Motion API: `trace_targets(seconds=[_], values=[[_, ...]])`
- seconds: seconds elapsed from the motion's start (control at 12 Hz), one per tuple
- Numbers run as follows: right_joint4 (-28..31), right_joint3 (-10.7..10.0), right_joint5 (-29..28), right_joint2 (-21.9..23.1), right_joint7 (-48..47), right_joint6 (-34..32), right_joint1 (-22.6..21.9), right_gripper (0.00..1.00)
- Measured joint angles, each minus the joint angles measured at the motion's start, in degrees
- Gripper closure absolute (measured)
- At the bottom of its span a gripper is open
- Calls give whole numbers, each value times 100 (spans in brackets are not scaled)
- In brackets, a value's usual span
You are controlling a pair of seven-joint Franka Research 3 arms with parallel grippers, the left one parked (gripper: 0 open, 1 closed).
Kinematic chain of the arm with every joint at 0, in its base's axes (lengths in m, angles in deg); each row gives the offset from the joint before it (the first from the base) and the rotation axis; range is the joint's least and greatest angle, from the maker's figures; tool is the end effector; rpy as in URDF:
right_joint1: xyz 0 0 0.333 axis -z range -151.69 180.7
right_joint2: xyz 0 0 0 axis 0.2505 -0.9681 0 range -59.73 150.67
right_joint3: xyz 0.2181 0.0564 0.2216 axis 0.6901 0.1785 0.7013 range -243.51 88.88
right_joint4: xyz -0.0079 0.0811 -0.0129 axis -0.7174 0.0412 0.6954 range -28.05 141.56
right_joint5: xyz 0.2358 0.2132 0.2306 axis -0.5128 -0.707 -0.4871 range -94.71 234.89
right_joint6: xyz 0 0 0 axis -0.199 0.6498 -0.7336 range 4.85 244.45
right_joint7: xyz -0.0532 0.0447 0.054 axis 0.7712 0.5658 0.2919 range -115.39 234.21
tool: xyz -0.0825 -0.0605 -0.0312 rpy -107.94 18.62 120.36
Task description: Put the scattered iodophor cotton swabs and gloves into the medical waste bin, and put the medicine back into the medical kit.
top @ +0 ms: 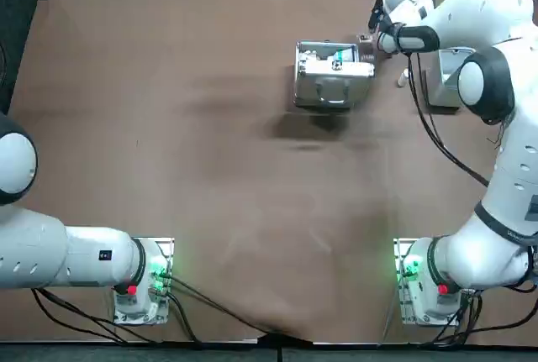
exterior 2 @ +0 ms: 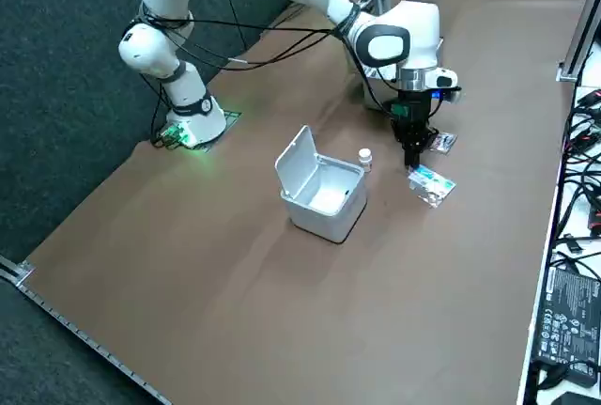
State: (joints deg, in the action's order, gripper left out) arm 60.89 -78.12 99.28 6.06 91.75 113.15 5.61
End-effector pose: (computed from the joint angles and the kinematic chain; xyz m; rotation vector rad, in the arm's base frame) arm 0.6749 0.0886 0.2037 2.3927 1.4158 -0.1471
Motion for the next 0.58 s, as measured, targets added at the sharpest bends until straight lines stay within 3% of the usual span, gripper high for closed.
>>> trace_targets(seconds=[0.33, 0.58], values=[[-416, 3, -318, 74, 0, -525, -5, 99], [-865, -5, -999, 356, 1, -1291, -1, 99]])
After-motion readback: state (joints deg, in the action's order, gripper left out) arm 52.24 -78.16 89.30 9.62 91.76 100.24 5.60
